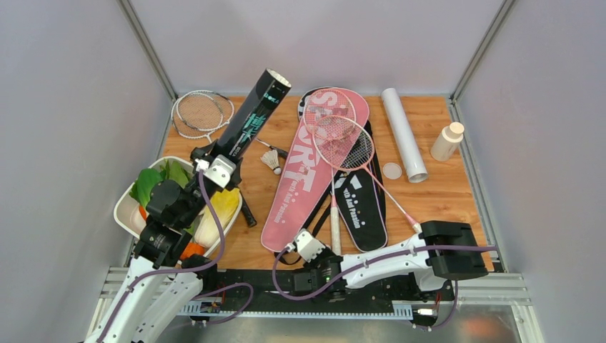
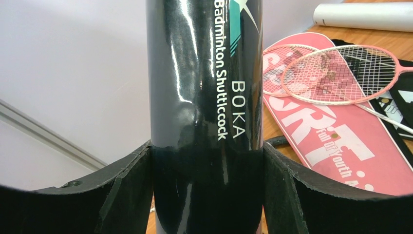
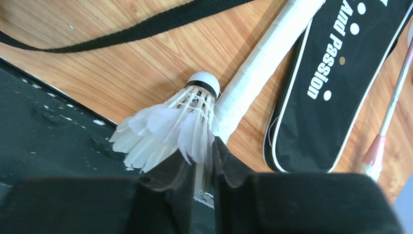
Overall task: Pack up the badminton gear
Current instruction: Pick up the shuttlecock at the center of the board, then place the shuttlecock at the shuttle tube.
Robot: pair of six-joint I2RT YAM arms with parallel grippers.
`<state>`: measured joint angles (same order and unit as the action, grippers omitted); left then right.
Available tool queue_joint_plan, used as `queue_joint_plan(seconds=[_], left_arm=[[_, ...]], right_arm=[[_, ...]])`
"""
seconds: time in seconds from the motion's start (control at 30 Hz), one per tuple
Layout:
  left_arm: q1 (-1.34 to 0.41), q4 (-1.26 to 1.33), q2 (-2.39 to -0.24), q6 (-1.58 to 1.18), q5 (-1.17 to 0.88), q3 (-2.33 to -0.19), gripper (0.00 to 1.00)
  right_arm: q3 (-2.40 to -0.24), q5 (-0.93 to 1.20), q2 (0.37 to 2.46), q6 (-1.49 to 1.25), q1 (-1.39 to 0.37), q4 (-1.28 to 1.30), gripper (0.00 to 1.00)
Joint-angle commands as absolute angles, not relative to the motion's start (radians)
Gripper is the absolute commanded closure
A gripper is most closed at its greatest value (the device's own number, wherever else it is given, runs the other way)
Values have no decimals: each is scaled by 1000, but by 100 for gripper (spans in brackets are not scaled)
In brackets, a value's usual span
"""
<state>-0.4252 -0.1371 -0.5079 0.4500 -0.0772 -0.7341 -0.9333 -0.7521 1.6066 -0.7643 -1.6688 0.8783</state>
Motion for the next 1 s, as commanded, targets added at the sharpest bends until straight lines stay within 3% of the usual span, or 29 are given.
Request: queue_joint_plan(seconds=[0.0, 0.1, 0.27, 0.4, 0.7, 0.83, 0.97], left_arm=[[-428, -99, -494, 438, -85, -776, 85], [-428, -108, -493, 450, -90, -773, 85], [-428, -123, -494, 488, -192, -753, 85], [-428, -160, -496, 539, -406, -750, 84], [-428, -280, -483, 696, -651, -749, 83], [-428, -371, -476, 815, -713, -756, 83], [-427, -431, -455, 864, -720, -764, 83]], right_arm=[[-1006, -797, 1607, -831, -1677, 908, 87], [-1051, -825, 1594, -862, -1677, 964, 100], [-1142, -866, 1505, -803, -1641, 973, 100], [-1157, -812, 1362, -661, -1523, 874, 100], [-1132, -444, 949, -369, -989, 624, 100], [-1202, -208, 869, -279, -729, 617, 100], [-1274, 42, 847, -253, -593, 644, 100]])
